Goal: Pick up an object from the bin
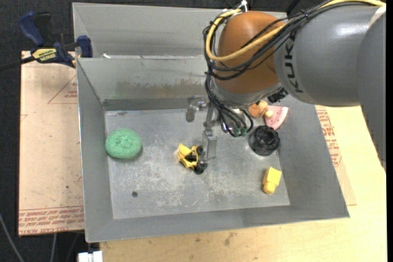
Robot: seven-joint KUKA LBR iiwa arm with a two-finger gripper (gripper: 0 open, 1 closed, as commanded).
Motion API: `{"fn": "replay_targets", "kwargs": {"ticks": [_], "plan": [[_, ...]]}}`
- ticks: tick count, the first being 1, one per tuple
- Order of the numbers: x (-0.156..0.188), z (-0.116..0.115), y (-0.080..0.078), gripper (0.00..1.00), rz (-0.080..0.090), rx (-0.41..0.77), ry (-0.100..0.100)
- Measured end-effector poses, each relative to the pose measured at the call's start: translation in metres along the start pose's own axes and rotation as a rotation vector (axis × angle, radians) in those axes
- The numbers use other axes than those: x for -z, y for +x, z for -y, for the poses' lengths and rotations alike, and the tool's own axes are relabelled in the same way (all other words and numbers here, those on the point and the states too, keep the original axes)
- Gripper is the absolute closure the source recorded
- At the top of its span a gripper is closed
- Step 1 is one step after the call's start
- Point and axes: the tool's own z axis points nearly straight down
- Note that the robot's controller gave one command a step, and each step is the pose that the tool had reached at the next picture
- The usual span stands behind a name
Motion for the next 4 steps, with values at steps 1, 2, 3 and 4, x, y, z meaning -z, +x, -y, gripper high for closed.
{"fn": "replay_targets", "kwargs": {"ticks": [1,2,3,4], "plan": [[-0.002,0.000,-0.007,0.00,0.004,-0.003,-0.001],[0.003,0.001,0.009,0.00,-0.017,0.090,-0.002],[0.029,-0.005,0.004,0.00,0.011,0.351,0.000],[-0.038,0.005,-0.007,0.00,0.004,0.164,-0.002]]}}
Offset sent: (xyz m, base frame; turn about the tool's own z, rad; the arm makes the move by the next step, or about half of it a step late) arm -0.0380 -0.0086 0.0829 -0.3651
